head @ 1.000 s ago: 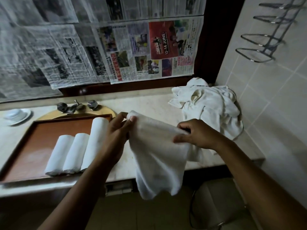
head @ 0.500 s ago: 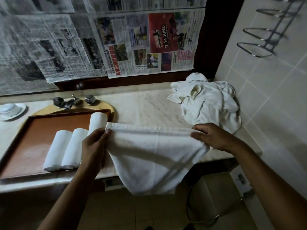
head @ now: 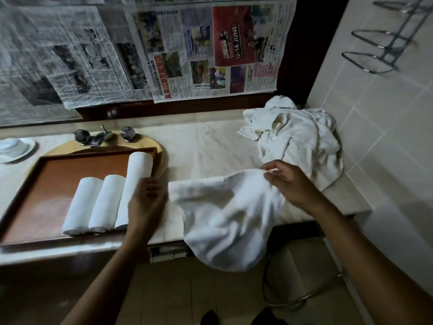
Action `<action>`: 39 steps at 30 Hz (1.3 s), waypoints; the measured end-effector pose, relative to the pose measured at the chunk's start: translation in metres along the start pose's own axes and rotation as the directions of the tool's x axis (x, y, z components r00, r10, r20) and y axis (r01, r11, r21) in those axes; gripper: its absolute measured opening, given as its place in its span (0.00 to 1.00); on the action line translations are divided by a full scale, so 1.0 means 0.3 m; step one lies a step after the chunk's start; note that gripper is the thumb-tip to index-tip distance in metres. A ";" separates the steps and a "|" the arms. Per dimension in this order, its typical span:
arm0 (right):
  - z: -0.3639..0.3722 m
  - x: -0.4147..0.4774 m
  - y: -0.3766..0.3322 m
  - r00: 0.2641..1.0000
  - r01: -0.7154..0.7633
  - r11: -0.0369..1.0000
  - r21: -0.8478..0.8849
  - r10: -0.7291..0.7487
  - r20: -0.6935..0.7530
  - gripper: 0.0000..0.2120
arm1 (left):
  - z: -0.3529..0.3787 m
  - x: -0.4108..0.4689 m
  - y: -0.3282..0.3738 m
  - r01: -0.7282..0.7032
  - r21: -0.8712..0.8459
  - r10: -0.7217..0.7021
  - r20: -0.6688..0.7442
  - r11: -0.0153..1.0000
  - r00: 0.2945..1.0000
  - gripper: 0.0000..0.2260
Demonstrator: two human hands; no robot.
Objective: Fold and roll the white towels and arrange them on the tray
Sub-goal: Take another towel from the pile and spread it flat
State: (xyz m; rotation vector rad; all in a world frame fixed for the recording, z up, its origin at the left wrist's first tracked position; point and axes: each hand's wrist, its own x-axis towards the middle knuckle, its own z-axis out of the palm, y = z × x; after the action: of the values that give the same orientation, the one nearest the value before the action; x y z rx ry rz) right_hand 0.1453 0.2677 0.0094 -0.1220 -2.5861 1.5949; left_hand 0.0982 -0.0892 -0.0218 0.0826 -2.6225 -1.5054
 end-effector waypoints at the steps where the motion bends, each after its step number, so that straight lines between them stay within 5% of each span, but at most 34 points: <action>1: 0.034 -0.015 -0.013 1.000 -0.021 0.999 0.040 0.020 0.022 0.06 | 0.025 -0.037 0.013 -0.047 -0.008 0.048 0.097 0.999 0.994 0.14; 5: 0.187 -0.060 -0.122 0.992 -0.025 0.996 0.088 0.014 0.121 0.07 | 0.171 -0.212 0.107 -0.188 -0.148 0.237 0.512 0.971 0.826 0.29; 10: 0.195 -0.075 -0.222 0.984 -0.005 0.990 0.144 -0.021 0.175 0.14 | 0.227 -0.181 0.185 -0.205 -0.154 0.234 0.201 0.966 0.951 0.09; 15: 0.169 -0.102 -0.139 0.953 0.185 0.883 -0.432 -0.053 0.300 0.44 | 0.159 -0.154 0.250 -0.200 -0.335 0.315 0.337 0.921 0.887 0.10; 18: 0.251 -0.115 -0.075 0.949 0.198 0.934 -0.297 -0.107 0.297 0.27 | 0.154 -0.167 0.276 -0.041 -0.397 0.229 0.439 0.917 0.869 0.10; 21: 0.257 -0.115 -0.017 0.956 0.113 0.981 -0.161 -0.063 0.287 0.07 | 0.138 -0.161 0.243 -0.028 -0.360 0.185 0.411 0.932 0.892 0.09; 28: 0.283 -0.157 0.117 0.931 -0.111 0.991 0.075 0.077 0.357 0.14 | 0.075 -0.149 0.005 0.038 -0.210 0.047 0.386 0.977 0.921 0.22; 30: 0.278 -0.166 0.141 0.880 -0.183 0.983 0.031 0.150 0.450 0.18 | 0.049 -0.161 -0.089 0.073 -0.164 0.003 0.421 0.984 0.907 0.17; 33: 0.269 -0.199 0.161 0.758 -0.069 0.953 -0.294 0.242 0.606 0.17 | 0.032 -0.194 -0.189 0.050 -0.117 0.014 0.487 0.992 0.873 0.15; 36: 0.249 -0.235 0.256 0.596 0.068 0.771 -0.633 0.477 0.646 0.21 | 0.057 -0.230 -0.276 0.138 -0.091 -0.071 0.519 0.986 0.852 0.09; 39: 0.169 -0.252 0.388 0.511 0.094 0.691 -0.717 0.584 0.631 0.21 | 0.060 -0.247 -0.358 0.280 -0.079 -0.207 0.492 0.957 0.846 0.10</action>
State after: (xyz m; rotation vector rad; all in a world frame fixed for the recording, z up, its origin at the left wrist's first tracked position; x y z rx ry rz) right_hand 0.2156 0.2658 -0.1207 0.2963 -4.0286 0.6144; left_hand 0.1684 -0.1202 -0.1290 0.0330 -2.9493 -2.0350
